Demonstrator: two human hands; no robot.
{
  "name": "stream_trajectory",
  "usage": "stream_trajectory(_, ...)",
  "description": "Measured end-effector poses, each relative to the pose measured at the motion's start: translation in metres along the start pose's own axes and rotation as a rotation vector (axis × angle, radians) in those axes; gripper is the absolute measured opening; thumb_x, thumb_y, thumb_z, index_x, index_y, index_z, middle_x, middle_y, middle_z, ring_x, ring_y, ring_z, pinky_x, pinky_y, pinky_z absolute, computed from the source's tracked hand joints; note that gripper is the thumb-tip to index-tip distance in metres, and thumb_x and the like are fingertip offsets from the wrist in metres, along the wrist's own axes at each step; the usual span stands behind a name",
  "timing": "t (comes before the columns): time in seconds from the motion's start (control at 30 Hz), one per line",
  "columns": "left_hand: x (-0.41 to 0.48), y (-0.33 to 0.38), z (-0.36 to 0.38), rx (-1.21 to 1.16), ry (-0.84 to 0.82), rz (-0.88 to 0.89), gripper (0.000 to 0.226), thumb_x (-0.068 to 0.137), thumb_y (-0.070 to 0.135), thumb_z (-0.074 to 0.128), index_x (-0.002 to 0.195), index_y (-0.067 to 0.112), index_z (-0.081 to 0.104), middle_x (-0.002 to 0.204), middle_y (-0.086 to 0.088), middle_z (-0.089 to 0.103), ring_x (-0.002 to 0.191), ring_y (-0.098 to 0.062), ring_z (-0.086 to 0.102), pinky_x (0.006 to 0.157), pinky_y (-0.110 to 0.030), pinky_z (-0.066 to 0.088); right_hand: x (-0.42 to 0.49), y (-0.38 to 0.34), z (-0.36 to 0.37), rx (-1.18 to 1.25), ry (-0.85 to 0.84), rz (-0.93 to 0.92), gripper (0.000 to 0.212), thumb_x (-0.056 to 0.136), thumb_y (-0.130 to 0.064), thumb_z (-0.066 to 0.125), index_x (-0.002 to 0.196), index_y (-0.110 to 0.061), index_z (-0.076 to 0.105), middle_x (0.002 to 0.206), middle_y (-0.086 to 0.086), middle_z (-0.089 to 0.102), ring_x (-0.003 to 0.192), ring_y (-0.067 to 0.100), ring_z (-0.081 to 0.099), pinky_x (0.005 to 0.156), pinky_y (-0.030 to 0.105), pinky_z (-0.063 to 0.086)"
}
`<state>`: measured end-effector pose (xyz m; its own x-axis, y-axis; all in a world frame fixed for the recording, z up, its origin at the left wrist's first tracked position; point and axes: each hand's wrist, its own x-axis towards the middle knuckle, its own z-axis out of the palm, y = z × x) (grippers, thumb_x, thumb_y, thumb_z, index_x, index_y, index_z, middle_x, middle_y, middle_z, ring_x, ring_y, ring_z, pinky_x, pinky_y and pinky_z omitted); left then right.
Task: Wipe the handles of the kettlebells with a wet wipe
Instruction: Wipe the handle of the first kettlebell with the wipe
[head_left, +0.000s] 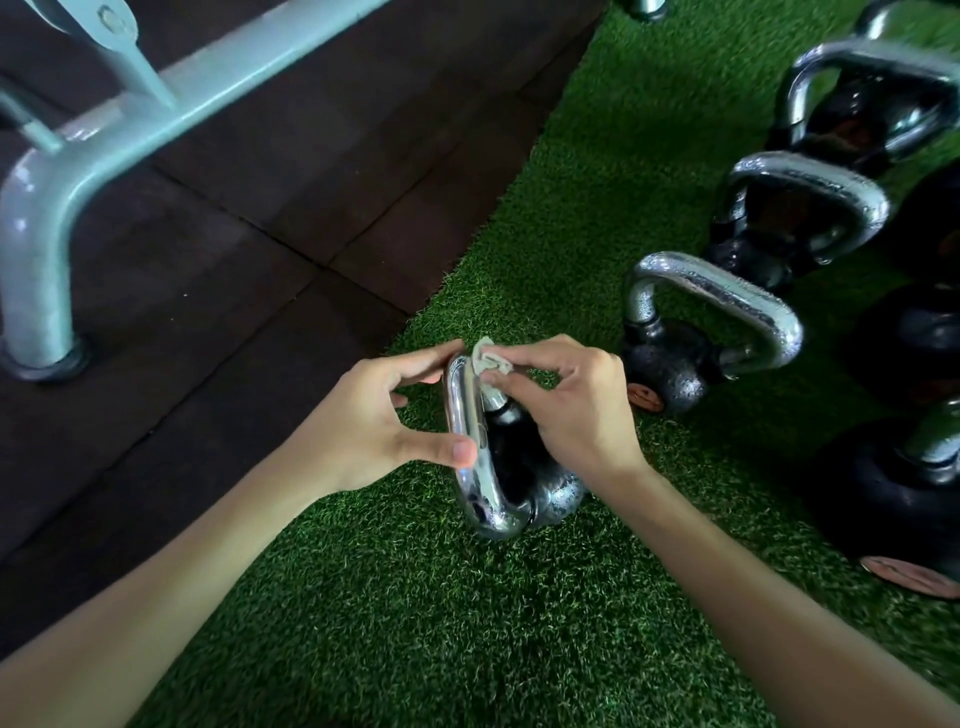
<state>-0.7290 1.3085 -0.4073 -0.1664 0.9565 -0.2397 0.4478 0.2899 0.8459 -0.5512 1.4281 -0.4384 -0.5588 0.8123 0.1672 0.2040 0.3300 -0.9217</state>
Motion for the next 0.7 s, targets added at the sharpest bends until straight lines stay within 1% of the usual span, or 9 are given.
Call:
stream_trajectory(0.07, 0.0, 0.0, 0.0, -0.006, -0.002, 0.0, 0.133, 0.037, 0.091, 0.074, 0.153, 0.034, 0.043, 0.145, 0.026, 0.053, 0.134, 0.015, 0.043, 0.105, -0.024, 0.04, -0.012, 0.0, -0.005, 0.077, -0.071, 0.072, 0.02, 0.084, -0.023, 0.08, 0.101, -0.033, 0.078, 0.094, -0.019, 0.072, 0.092, 0.004, 0.068, 0.075, 0.031, 0.06)
stream_trajectory(0.13, -0.001, -0.001, 0.0, -0.003, -0.007, 0.002, 0.132, 0.037, 0.091, 0.073, 0.153, 0.036, 0.042, 0.146, 0.026, 0.053, 0.134, 0.015, 0.043, 0.105, -0.024, 0.039, -0.02, -0.001, -0.01, 0.09, -0.142, 0.084, 0.02, 0.084, -0.024, 0.078, 0.103, -0.032, 0.079, 0.097, -0.015, 0.074, 0.096, 0.006, 0.068, 0.079, 0.035, 0.06)
stream_trajectory(0.23, -0.002, -0.001, 0.001, 0.017, -0.01, 0.009, 0.131, 0.038, 0.091, 0.073, 0.153, 0.038, 0.041, 0.144, 0.027, 0.054, 0.134, 0.016, 0.042, 0.105, -0.022, 0.039, -0.015, -0.007, -0.012, 0.087, -0.152, 0.057, 0.018, 0.086, -0.025, 0.076, 0.103, -0.03, 0.079, 0.097, -0.015, 0.075, 0.101, 0.005, 0.065, 0.091, 0.031, 0.053)
stream_trajectory(0.3, -0.002, -0.002, 0.001, 0.025, -0.001, 0.013, 0.129, 0.039, 0.09, 0.074, 0.152, 0.038, 0.042, 0.143, 0.027, 0.056, 0.133, 0.016, 0.043, 0.105, -0.022, 0.039, -0.009, -0.012, -0.011, 0.118, -0.153, 0.099, 0.017, 0.088, -0.023, 0.075, 0.105, -0.026, 0.08, 0.096, -0.013, 0.075, 0.099, 0.006, 0.065, 0.092, 0.03, 0.051)
stream_trajectory(0.37, -0.003, -0.005, 0.0, 0.012, 0.014, 0.005, 0.127, 0.04, 0.088, 0.076, 0.152, 0.038, 0.044, 0.143, 0.025, 0.056, 0.132, 0.015, 0.045, 0.104, -0.023, 0.04, -0.012, -0.012, -0.01, 0.068, -0.195, 0.098, 0.02, 0.089, -0.025, 0.075, 0.108, -0.024, 0.08, 0.098, -0.013, 0.074, 0.1, 0.005, 0.064, 0.091, 0.029, 0.051)
stream_trajectory(0.43, -0.004, -0.009, -0.003, -0.007, 0.032, -0.025, 0.127, 0.039, 0.088, 0.077, 0.151, 0.038, 0.045, 0.143, 0.022, 0.057, 0.13, 0.013, 0.048, 0.103, -0.026, 0.042, -0.029, -0.01, -0.012, 0.013, -0.254, 0.075, 0.021, 0.09, -0.027, 0.073, 0.11, -0.026, 0.078, 0.101, -0.018, 0.071, 0.098, 0.001, 0.061, 0.086, 0.02, 0.051)
stream_trajectory(0.5, -0.007, -0.013, -0.006, -0.007, 0.043, -0.045, 0.127, 0.037, 0.087, 0.079, 0.15, 0.04, 0.046, 0.142, 0.021, 0.058, 0.127, 0.013, 0.05, 0.102, -0.027, 0.044, -0.046, -0.011, -0.015, -0.019, -0.308, 0.011, 0.022, 0.088, -0.033, 0.069, 0.11, -0.033, 0.074, 0.095, -0.025, 0.068, 0.092, 0.002, 0.057, 0.08, 0.011, 0.045)
stream_trajectory(0.57, -0.01, -0.015, -0.005, -0.01, 0.048, -0.054, 0.125, 0.039, 0.084, 0.08, 0.15, 0.04, 0.046, 0.142, 0.021, 0.058, 0.125, 0.014, 0.051, 0.102, -0.027, 0.044, -0.047, -0.018, -0.016, -0.04, -0.332, -0.032, 0.023, 0.087, -0.037, 0.068, 0.11, -0.037, 0.071, 0.09, -0.026, 0.068, 0.089, 0.004, 0.054, 0.077, 0.011, 0.041)
stream_trajectory(0.7, -0.013, -0.013, -0.001, -0.026, 0.064, -0.063, 0.125, 0.037, 0.086, 0.079, 0.149, 0.04, 0.048, 0.138, 0.021, 0.062, 0.125, 0.009, 0.054, 0.101, -0.03, 0.044, -0.031, -0.027, -0.012, -0.042, -0.266, -0.108, 0.024, 0.083, -0.043, 0.068, 0.106, -0.037, 0.071, 0.089, -0.018, 0.072, 0.085, 0.009, 0.058, 0.072, 0.013, 0.042)
